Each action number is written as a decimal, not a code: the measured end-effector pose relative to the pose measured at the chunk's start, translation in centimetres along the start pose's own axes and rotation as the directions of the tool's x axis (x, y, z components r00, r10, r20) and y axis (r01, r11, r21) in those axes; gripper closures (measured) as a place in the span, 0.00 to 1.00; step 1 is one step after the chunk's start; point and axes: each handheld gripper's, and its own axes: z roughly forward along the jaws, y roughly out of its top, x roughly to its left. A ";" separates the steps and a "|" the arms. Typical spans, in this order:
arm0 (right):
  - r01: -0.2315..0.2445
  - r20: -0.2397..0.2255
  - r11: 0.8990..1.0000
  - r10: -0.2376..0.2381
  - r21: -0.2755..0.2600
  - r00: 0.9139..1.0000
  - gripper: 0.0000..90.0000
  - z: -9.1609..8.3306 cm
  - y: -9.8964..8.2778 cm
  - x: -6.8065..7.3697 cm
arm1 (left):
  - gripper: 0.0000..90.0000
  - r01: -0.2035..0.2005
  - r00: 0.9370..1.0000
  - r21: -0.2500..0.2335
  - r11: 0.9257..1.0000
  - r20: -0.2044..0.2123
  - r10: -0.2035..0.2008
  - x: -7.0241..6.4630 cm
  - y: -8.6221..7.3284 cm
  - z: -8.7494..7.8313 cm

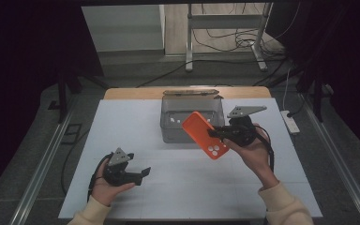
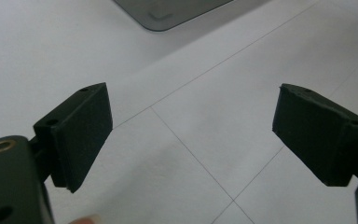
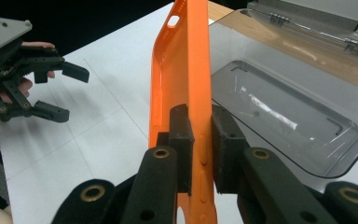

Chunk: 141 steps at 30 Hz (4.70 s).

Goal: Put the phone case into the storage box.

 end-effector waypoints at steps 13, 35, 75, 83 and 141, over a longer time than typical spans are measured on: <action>0.007 0.022 1.000 -0.007 -0.009 1.000 0.89 0.4 0.6 0.0 | 0.14 0.001 1.000 0.010 1.000 0.013 -0.001 -0.1 0.0 0.1; 0.009 0.076 0.998 -0.005 -0.057 0.997 0.89 -0.3 1.9 -0.6 | 0.14 0.003 1.000 0.010 1.000 0.010 -0.003 0.0 0.1 -0.1; -0.072 0.203 0.995 0.083 -0.065 0.976 0.89 -0.6 3.2 -2.1 | 0.14 -0.004 0.999 -0.016 1.000 0.033 0.005 -0.2 0.4 -0.8; -0.066 0.222 0.997 0.076 -0.049 0.972 0.89 -0.4 4.2 -2.4 | 0.14 0.000 1.000 -0.007 1.000 0.028 0.000 0.0 0.4 -0.6; -0.144 0.399 0.988 0.108 0.060 0.910 0.89 4.0 8.8 -5.1 | 0.15 0.003 1.000 0.002 1.000 0.031 -0.003 0.1 0.5 -0.7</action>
